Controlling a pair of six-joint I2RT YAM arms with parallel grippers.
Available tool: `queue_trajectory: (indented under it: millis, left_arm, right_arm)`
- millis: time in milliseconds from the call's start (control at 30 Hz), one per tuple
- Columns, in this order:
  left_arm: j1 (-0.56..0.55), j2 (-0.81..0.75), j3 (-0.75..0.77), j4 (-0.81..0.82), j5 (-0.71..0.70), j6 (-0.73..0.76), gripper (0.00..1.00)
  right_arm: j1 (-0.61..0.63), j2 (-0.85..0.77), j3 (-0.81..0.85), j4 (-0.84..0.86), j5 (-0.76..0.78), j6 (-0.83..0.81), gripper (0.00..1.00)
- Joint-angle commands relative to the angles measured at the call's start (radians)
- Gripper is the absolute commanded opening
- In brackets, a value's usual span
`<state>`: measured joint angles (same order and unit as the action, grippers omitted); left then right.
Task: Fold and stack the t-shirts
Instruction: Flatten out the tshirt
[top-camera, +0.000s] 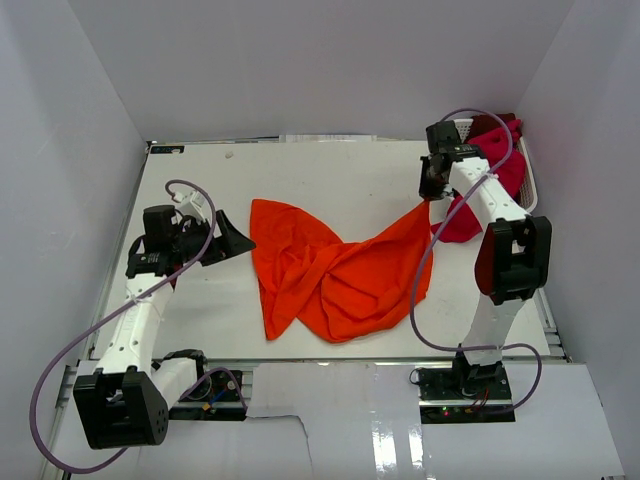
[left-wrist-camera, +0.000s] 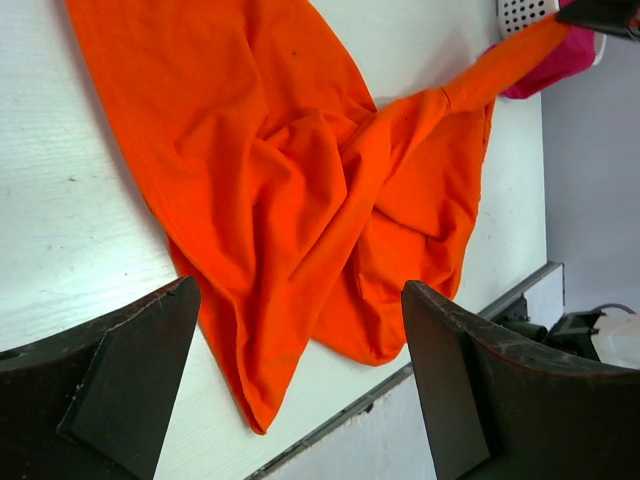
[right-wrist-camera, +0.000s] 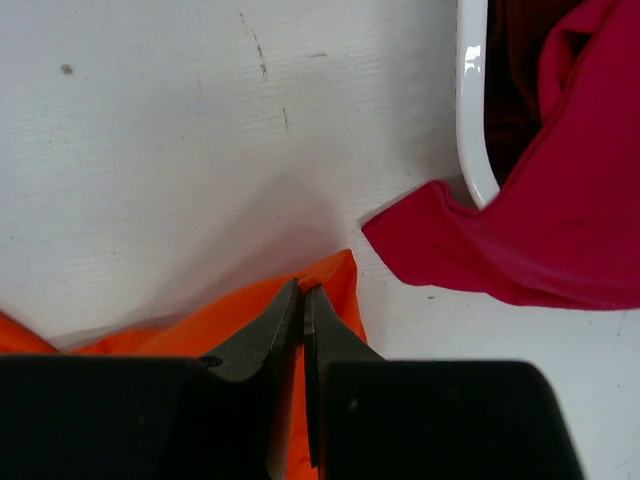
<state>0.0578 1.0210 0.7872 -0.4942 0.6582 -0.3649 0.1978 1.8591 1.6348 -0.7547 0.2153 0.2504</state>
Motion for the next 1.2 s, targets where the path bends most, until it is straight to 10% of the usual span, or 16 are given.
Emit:
queue_trajectory:
  millis: [0, 500, 667, 1167]
  left_arm:
    - [0.007, -0.016, -0.009, 0.013, 0.09, 0.024, 0.93]
    - [-0.036, 0.109, 0.216, -0.234, 0.052, 0.121, 0.89]
    - [-0.041, 0.073, 0.092, -0.181, 0.222, -0.075, 0.85]
    - [-0.375, -0.219, -0.196, -0.17, -0.003, -0.494, 0.87]
  right_arm:
    - [-0.011, 0.043, 0.086, 0.037, -0.039, -0.016, 0.08]
    - [-0.037, 0.363, 0.51, -0.043, -0.132, -0.007, 0.08]
    - [-0.051, 0.402, 0.545, -0.022, -0.137, -0.013, 0.08]
    - [-0.054, 0.399, 0.485, 0.057, -0.169, 0.001, 0.08]
